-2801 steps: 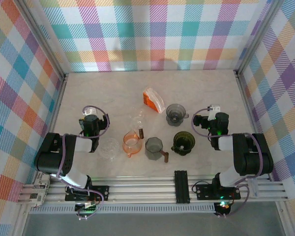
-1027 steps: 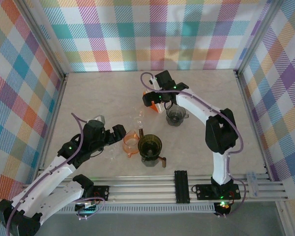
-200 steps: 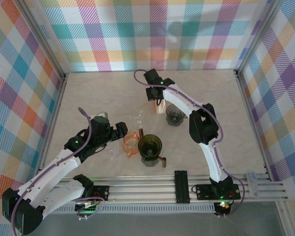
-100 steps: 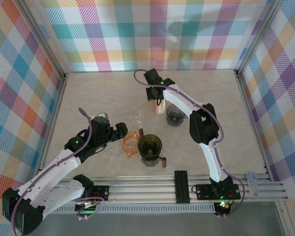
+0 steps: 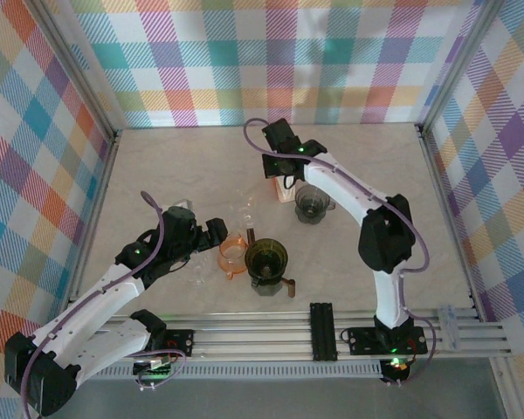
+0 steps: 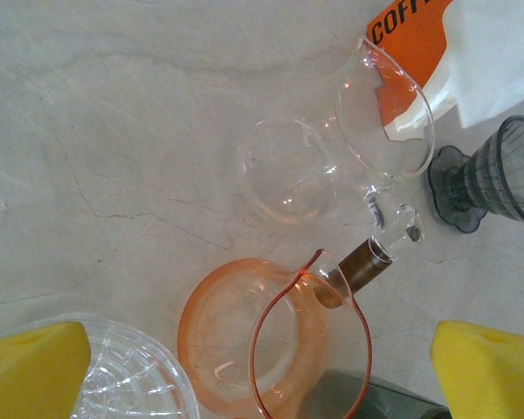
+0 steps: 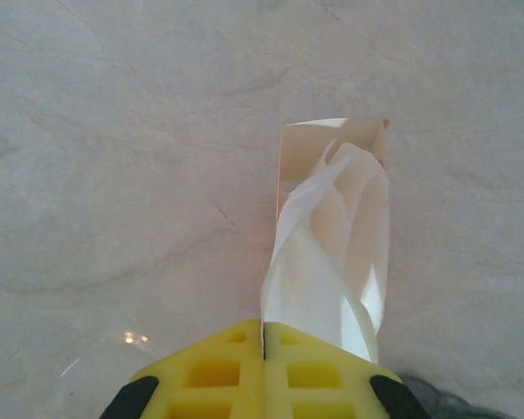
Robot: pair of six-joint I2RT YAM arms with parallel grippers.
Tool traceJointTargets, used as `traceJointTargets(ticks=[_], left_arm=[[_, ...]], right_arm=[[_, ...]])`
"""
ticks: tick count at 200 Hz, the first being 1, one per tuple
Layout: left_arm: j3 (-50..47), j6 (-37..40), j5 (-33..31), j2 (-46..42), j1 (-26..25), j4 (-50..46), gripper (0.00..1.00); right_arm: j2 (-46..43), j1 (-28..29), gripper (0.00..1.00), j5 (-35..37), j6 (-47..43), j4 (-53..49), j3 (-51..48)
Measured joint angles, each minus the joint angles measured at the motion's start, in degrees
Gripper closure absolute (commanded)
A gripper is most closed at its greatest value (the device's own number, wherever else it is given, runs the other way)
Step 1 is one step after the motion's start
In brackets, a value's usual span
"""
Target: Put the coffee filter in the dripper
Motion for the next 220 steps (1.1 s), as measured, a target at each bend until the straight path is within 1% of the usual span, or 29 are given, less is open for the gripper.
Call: traceJointTargets(ticks=[33, 75, 106, 130, 148, 172, 220], left_arm=[[0.3, -0.1, 0.1, -0.2, 0.0, -0.8, 0.0], [2.0, -0.9, 1.1, -1.7, 0.0, -2.3, 0.0], [2.8, -2.0, 1.7, -2.6, 0.0, -3.6, 0.0], [2.8, -2.9, 2.4, -3.8, 0.0, -4.5, 0.0], [3.0, -3.0, 3.6, -4.5, 0.0, -5.5, 0.0], [4.3, -2.7, 5.5, -3.7, 0.0, -7.3, 0.0], [5.1, -1.2, 8.7, -3.5, 0.0, -8.1, 0.0]], right_arm=[[-8.0, 0.9, 1.0, -1.3, 0.0, 0.5, -5.5], [-21.8, 3.1, 1.0, -4.7, 0.0, -0.6, -14.1], [-32.7, 4.6, 1.0, -8.0, -0.2, -4.2, -19.1], [-38.8, 5.6, 1.0, -12.0, -0.9, -8.9, -20.0], [-41.2, 6.8, 1.0, -14.2, -1.1, -12.9, -20.0], [-41.8, 9.3, 1.0, -15.8, -1.1, -19.0, -19.6], [-37.7, 14.8, 1.0, -16.7, -1.4, -29.3, -15.4]])
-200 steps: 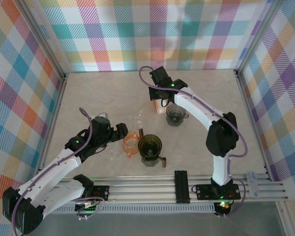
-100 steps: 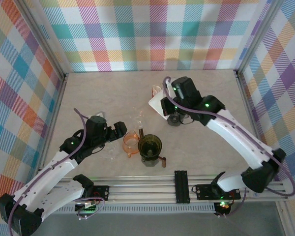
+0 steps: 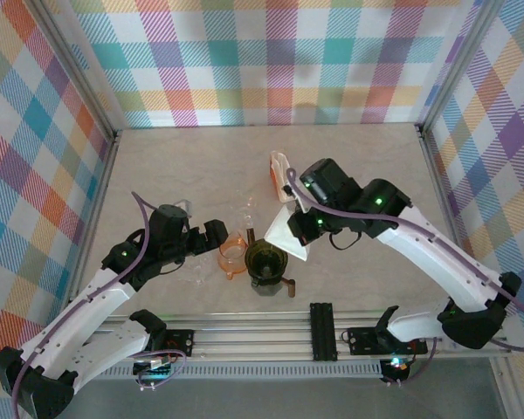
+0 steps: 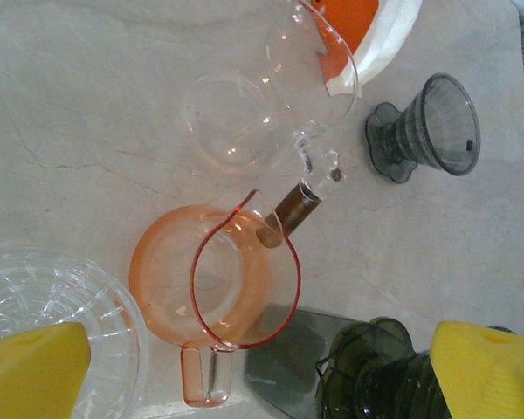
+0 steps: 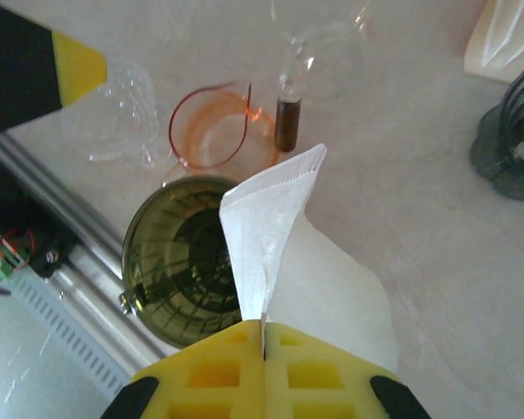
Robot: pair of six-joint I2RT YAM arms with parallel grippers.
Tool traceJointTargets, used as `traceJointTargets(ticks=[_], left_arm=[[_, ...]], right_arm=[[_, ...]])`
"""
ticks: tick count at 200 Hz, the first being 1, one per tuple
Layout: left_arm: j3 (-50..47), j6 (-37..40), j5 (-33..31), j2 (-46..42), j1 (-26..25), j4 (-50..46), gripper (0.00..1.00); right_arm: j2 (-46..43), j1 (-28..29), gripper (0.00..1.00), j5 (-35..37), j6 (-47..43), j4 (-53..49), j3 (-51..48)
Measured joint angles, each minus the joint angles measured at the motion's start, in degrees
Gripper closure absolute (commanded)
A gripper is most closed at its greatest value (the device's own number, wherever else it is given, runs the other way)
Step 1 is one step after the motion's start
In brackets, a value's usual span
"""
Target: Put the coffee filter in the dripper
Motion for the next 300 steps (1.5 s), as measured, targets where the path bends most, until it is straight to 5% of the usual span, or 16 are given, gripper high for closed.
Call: traceJointTargets(ticks=[100, 229, 300], left_arm=[[0.8, 1.6, 3.5, -1.0, 0.0, 0.0, 0.0], [0.8, 2.5, 4.7, -1.6, 0.0, 0.1, 0.0], [0.7, 2.5, 5.0, -2.1, 0.0, 0.1, 0.0]], right_arm=[[17.0, 7.3, 0.98, -0.9, -4.4, -11.5, 16.5], [21.9, 8.5, 0.92, -2.8, -3.3, -3.8, 8.5], [20.8, 8.5, 0.52, -2.2, -1.0, 0.8, 4.9]])
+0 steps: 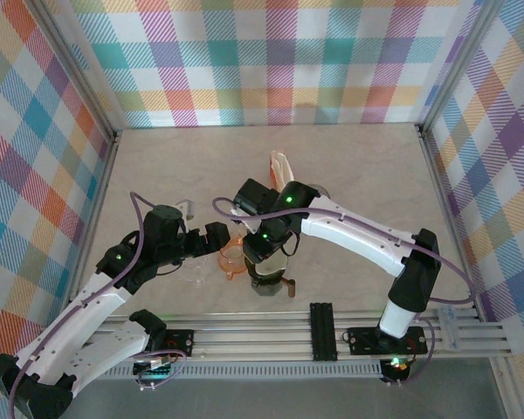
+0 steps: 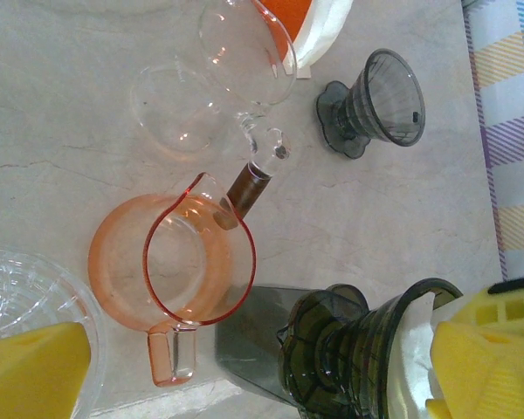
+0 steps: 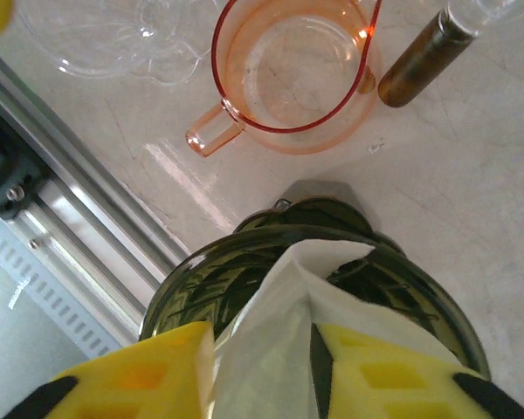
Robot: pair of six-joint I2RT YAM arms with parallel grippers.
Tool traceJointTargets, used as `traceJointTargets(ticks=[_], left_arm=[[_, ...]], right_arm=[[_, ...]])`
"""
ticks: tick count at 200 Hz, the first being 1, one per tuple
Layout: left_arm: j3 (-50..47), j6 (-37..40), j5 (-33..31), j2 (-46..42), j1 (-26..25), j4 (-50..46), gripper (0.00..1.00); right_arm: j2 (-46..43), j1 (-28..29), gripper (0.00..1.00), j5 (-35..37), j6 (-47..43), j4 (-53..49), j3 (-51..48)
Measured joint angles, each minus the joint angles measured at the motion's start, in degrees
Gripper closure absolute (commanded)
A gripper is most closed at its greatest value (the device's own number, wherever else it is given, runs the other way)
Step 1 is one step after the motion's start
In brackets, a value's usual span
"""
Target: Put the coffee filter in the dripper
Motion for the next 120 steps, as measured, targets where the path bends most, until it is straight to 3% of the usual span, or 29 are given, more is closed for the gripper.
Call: traceJointTargets(ticks=[38, 72, 93, 120], left_arm=[[-0.1, -0.1, 1.0, -0.3, 0.0, 0.2, 0.03], [-0.1, -0.9, 2.7, -0.2, -0.5, 1.3, 0.13], [-0.1, -1.5, 3.2, 0.9, -2.6, 2.6, 0.2], [0.5, -1.6, 3.2, 3.2, -7.0, 3.3, 0.31]], right_arm=[[-4.2, 0.0, 0.33, 0.0, 0.7, 2.2, -1.9], [-10.4, 0.0, 0.28, 1.2, 2.1, 4.8, -4.8], [-13.7, -0.1, 0.31, 3.6, 3.3, 5.8, -7.4], [-16.8, -1.9, 0.47, 5.5, 4.7, 6.6, -11.8]])
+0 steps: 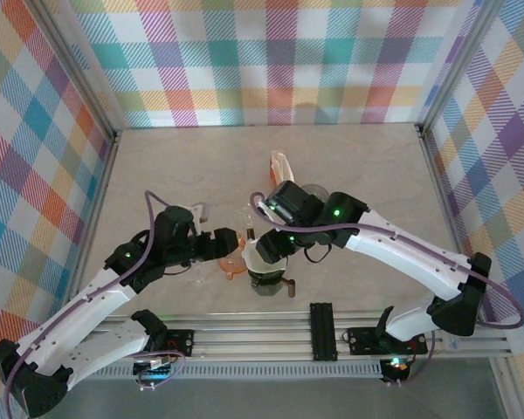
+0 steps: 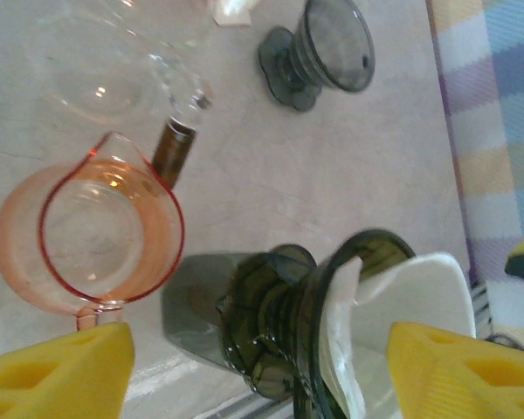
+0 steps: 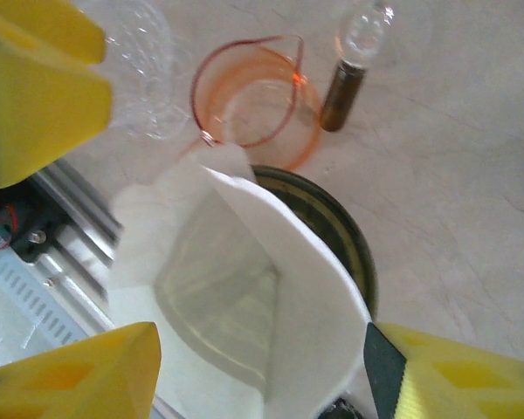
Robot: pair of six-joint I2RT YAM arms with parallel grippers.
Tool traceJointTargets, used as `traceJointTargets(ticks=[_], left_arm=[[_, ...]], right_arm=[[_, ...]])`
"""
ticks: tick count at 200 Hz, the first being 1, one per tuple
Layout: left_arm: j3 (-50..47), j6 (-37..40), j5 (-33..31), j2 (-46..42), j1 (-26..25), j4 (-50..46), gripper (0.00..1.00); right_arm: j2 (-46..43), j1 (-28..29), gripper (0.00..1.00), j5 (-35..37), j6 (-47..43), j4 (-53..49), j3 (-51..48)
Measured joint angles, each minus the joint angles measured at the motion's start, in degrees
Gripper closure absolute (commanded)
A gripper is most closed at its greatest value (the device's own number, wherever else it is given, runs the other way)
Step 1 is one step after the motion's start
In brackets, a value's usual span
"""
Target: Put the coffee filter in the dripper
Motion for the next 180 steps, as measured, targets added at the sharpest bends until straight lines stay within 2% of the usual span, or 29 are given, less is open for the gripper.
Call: traceJointTargets(ticks=[25, 50, 74, 108, 157, 180], left_arm=[[0.8, 0.4, -0.4, 1.4, -3.2, 0.2, 0.47], [0.8, 0.3, -0.7, 2.3, -4.4, 0.2, 0.62], [0.7, 0.0, -0.8, 2.7, -4.7, 1.9, 0.63], [0.6, -0.4, -0.8, 3.1, -4.7, 3.3, 0.72], [-1.5, -0.6, -0.9, 4.1, -4.7, 5.4, 0.72], [-1.9, -0.7, -0.9, 4.1, -4.7, 5.8, 0.75]], right_arm=[[-0.7, -2.0, 0.58, 1.0, 1.1, 0.2, -2.6], [-0.6, -2.8, 0.68, 1.4, 1.3, 0.5, -4.1], [-0.6, -2.8, 0.77, 1.4, 1.3, 1.1, -4.9], [0.2, -2.8, 0.86, 1.4, 1.1, 1.8, -5.1], [1.6, -2.8, 0.88, 1.4, 1.2, 2.4, -5.9], [1.7, -2.8, 0.84, 1.4, 1.2, 2.6, -5.9]])
